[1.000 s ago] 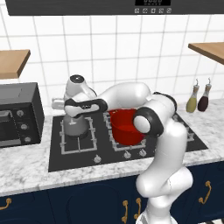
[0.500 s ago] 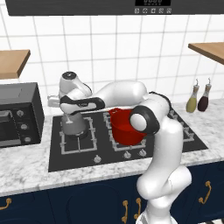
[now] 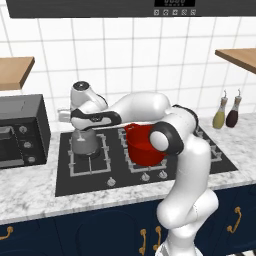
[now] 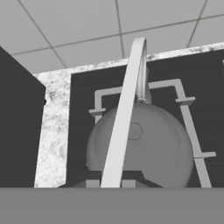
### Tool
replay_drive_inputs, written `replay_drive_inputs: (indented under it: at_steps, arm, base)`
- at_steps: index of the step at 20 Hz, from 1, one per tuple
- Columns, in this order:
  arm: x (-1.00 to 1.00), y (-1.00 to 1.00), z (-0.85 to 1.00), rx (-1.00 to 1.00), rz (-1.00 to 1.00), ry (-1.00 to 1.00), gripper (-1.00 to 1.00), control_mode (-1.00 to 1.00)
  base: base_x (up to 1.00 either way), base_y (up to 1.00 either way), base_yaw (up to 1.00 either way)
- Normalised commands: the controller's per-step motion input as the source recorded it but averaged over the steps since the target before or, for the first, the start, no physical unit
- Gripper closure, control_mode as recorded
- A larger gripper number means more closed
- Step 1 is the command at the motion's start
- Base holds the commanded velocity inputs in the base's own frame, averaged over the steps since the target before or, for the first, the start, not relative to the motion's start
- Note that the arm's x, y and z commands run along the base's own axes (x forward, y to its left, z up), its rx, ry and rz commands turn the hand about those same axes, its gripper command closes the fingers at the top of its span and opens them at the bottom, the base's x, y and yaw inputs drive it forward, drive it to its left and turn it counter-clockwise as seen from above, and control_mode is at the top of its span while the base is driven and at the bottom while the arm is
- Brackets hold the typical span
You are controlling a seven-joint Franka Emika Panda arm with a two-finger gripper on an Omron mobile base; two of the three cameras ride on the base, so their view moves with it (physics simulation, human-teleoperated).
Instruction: Pick the kettle from the counter and place it on a stove burner. Then turn the burner on.
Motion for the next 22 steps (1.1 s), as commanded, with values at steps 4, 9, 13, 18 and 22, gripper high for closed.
replay_drive_inputs:
  at_steps: [4,9,13,18,22]
  arm:
    - [0.00,-0.29,-0.23,0.00,0.00,0.00,1.00,-1.00]
    - [0.02,-0.08,-0.21,0.00,0.01,0.00,1.00,-1.00]
    - [0.03,0.00,-0.07,0.00,0.03,0.00,1.00,-1.00]
    - [0.06,-0.08,0.00,0.00,0.06,0.00,1.00,-1.00]
    - [0.00,-0.19,-0.02,0.00,0.06,0.00,1.00,-1.00]
  base:
    - [0.00,0.00,0.00]
    - [0.00,0.00,0.00]
    - [0.00,0.00,0.00]
    - [0.00,0.00,0.00]
    - [0.00,0.00,0.00]
